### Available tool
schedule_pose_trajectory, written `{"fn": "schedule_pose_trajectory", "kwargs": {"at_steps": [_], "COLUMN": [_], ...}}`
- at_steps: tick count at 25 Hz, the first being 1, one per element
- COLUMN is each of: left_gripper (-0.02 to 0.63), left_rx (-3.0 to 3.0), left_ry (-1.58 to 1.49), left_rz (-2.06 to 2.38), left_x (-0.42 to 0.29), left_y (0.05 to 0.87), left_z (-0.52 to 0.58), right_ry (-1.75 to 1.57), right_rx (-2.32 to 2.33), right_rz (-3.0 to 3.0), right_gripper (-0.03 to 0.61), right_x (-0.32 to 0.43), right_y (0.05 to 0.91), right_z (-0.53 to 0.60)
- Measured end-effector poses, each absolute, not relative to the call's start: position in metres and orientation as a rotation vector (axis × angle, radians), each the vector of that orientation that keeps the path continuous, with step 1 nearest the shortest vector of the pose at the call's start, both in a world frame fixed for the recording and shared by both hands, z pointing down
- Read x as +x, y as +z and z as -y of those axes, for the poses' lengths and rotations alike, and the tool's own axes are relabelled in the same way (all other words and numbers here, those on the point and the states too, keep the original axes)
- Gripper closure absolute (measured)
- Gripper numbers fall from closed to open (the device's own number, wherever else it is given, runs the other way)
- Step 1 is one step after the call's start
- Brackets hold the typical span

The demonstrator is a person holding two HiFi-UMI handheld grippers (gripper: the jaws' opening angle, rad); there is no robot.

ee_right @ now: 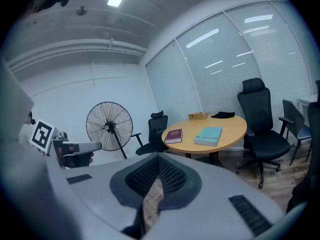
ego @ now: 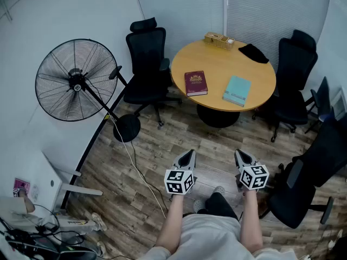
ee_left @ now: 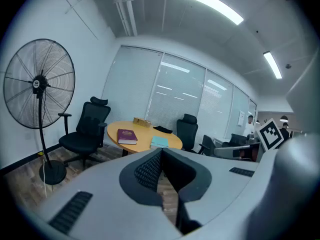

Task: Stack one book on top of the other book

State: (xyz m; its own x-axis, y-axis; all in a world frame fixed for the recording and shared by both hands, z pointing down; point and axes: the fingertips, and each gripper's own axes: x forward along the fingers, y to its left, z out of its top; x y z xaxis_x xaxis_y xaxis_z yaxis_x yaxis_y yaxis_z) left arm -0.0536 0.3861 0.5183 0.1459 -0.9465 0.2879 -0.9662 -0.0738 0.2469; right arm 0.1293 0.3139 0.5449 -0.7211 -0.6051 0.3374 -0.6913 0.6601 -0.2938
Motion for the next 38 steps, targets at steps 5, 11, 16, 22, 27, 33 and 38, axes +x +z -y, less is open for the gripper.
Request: {"fn": "schedule_pose_trajectory", "kwargs": {"at_steps": [5, 11, 16, 22, 27, 33, 38], "left_gripper": [0.585, 0.583, 0.542, 0.432, 0.417, 0.409, 0.392], "left_rx": [2.083, 2.096, 2.089, 2.079, 2.09, 2.099, 2.086], "left_ry": [0.083, 0.142, 0.142, 0.16, 0.189, 0.201, 0.198], "left_rz": [1.838, 1.81, 1.791, 1.751, 1.725, 1.706, 1.727], "left_x": [-0.054, -0.053, -0.053, -0.052, -0.054, -0.072, -0.082], "left_y": [0.506, 0.512, 0.52, 0.537, 0.547, 0.551, 0.544], "left_z": [-0.386, -0.382, -0.373, -0.352, -0.317, -0.247, -0.168], "right_ry": [0.569, 0.597, 0.611, 0.614, 0.631, 0.685, 0.707], "right_rx": [1.073, 1.175, 1.238, 1.258, 1.26, 1.258, 1.237], "right_rz": [2.666, 2.647, 2.624, 2.591, 2.58, 2.585, 2.572], "right_gripper": [0.56, 0.557, 0.484, 0.388, 0.344, 0.322, 0.319], "right_x": [0.128, 0.133, 0.142, 0.146, 0.14, 0.116, 0.106], "right_y": [0.533, 0.531, 0.537, 0.55, 0.561, 0.571, 0.574], "right_z": [-0.314, -0.306, -0.302, -0.288, -0.249, -0.178, -0.104]}}
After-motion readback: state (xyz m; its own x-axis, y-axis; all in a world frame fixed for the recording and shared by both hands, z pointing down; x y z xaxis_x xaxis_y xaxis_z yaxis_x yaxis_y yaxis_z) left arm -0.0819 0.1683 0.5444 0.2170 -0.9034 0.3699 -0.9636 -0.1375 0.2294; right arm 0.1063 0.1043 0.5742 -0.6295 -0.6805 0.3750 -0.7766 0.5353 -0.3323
